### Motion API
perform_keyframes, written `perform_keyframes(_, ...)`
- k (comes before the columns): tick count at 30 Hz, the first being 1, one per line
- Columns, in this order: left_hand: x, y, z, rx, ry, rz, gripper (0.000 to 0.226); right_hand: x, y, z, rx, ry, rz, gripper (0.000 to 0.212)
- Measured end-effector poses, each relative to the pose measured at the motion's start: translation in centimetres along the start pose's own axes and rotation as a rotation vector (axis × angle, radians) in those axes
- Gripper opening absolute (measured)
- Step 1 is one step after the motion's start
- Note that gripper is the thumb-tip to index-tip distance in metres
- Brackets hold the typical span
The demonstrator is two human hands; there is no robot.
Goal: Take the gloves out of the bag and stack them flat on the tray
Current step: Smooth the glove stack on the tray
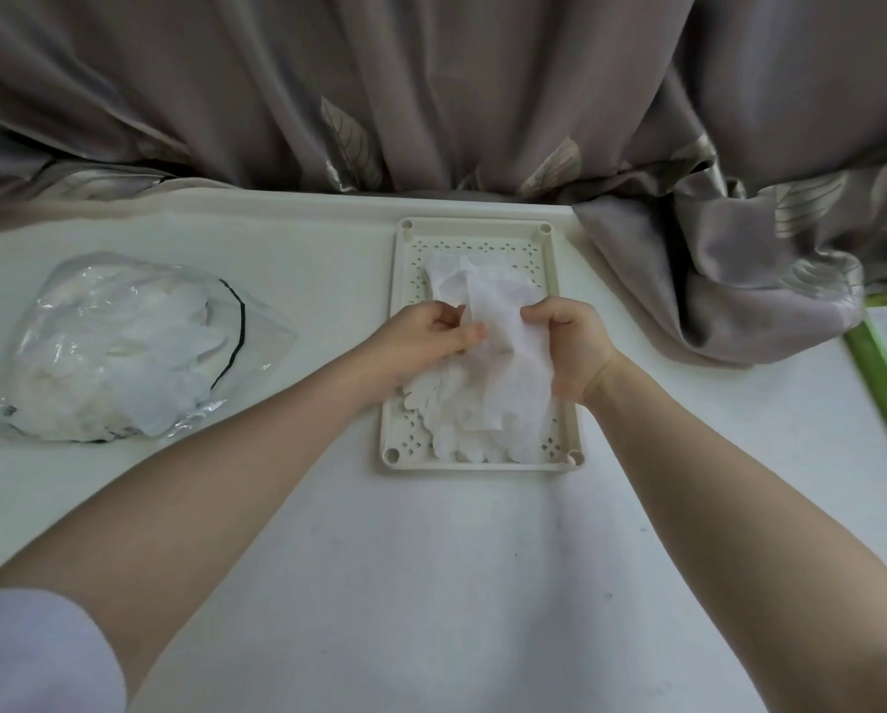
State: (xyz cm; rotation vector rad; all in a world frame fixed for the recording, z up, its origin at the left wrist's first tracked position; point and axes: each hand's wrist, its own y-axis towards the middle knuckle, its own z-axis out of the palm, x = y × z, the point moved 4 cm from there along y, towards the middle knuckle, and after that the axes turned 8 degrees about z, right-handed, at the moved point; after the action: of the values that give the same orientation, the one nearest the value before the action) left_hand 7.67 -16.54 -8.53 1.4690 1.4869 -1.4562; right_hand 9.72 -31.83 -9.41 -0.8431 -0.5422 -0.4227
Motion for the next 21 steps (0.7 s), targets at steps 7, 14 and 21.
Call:
perform_keyframes(7, -0.3, -4.1, 1.6, 0.49, -0.404, -0.099, 0.018, -1.7, -2.6, 1.5, 0.264, 0.035, 0.132, 0.068)
perform_keyframes(14, 0.7, -2.4, 0.6, 0.192, -0.195, -0.193, 0.011, -1.2, -0.4, -0.7, -0.484, -0.484, -0.048, 0.016)
perform_keyframes(21, 1.0, 1.2, -0.2, -0.014, 0.001, -0.064, 0.013, 0.6, 2.0, -1.2, -0.488, -0.46, -0.153, 0.039)
